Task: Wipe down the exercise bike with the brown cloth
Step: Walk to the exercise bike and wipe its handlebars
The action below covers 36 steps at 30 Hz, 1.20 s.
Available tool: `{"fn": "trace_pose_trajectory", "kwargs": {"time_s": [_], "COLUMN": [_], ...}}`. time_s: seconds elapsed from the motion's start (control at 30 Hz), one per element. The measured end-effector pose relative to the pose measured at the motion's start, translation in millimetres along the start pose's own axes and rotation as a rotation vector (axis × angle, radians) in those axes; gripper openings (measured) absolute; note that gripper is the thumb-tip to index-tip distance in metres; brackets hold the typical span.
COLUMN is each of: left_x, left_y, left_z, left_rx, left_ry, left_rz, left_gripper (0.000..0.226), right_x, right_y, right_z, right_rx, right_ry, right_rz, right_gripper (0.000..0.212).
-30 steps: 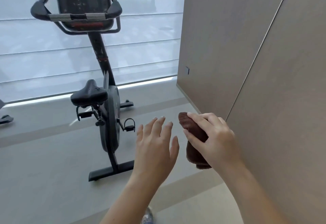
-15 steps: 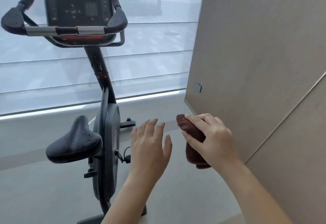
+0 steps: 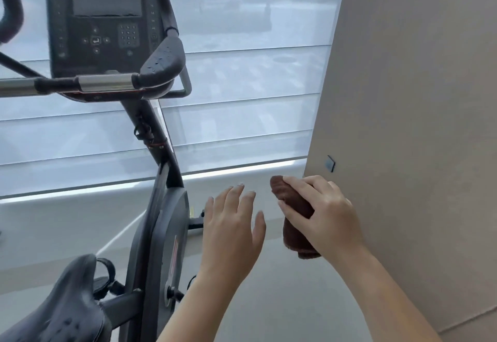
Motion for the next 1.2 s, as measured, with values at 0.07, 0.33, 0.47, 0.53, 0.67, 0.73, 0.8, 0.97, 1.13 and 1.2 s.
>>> {"fn": "trace_pose_trajectory", "kwargs": {"time_s": [0.07, 0.33, 0.47, 0.53, 0.67, 0.73, 0.8, 0.97, 1.13, 1.2], "left_x": [-0.7, 34.2, 62.5, 76.3, 119.8, 157.0, 170.2, 223.4, 263.9, 271.4], "left_y": [22.2, 63.6, 69.4, 67.6, 61.1, 51.3, 44.7, 29.5, 31.3, 33.9], "left_z": [-34.2, -127.2, -166.9, -183.3, -217.1, -239.5, -252.3, -273.4, -280.9, -282.7], "left_rx": [-0.036, -0.146, -0.215, -0.244, -0.315, -0.340, -0.361, -0.362, -0.284, -0.246], "left_ry": [0.001, -0.035, -0.033, -0.025, 0.001, -0.004, 0.021, 0.035, -0.026, -0.040], "left_rz": [-0.018, -0.123, -0.144, -0.147, -0.171, -0.168, -0.194, -0.279, -0.349, -0.374], "left_gripper": [0.038, 0.039, 0.039, 0.039, 0.040, 0.039, 0.039, 0.041, 0.045, 0.047], "right_x": [-19.0, -35.3, -26.6, -21.7, -3.4, 20.4, 31.5, 67.1, 87.3, 92.3], "right_y": [16.7, 92.0, 128.0, 144.0, 183.6, 214.3, 225.7, 264.3, 298.3, 311.4], "right_z": [-36.3, -146.0, -174.1, -184.1, -210.2, -231.6, -245.9, -286.5, -333.5, -354.5], "right_rx": [-0.012, -0.026, -0.014, -0.019, -0.032, -0.046, -0.063, -0.099, -0.109, -0.094], "right_ry": [-0.023, -0.126, -0.154, -0.151, -0.157, -0.143, -0.151, -0.216, -0.320, -0.369], "right_rz": [-0.025, -0.172, -0.247, -0.280, -0.329, -0.367, -0.402, -0.434, -0.446, -0.443], "right_gripper": [0.044, 0.044, 0.044, 0.044, 0.044, 0.043, 0.043, 0.043, 0.045, 0.047]}}
Point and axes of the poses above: each hand's wrist, its own z-axis away from the middle knuckle, its own y-axis out of the palm, x = y × z, the point moved 1 cm from there along -z, towards the middle knuckle, and after that the axes turned 15 degrees about -x, right-handed, at the moved point
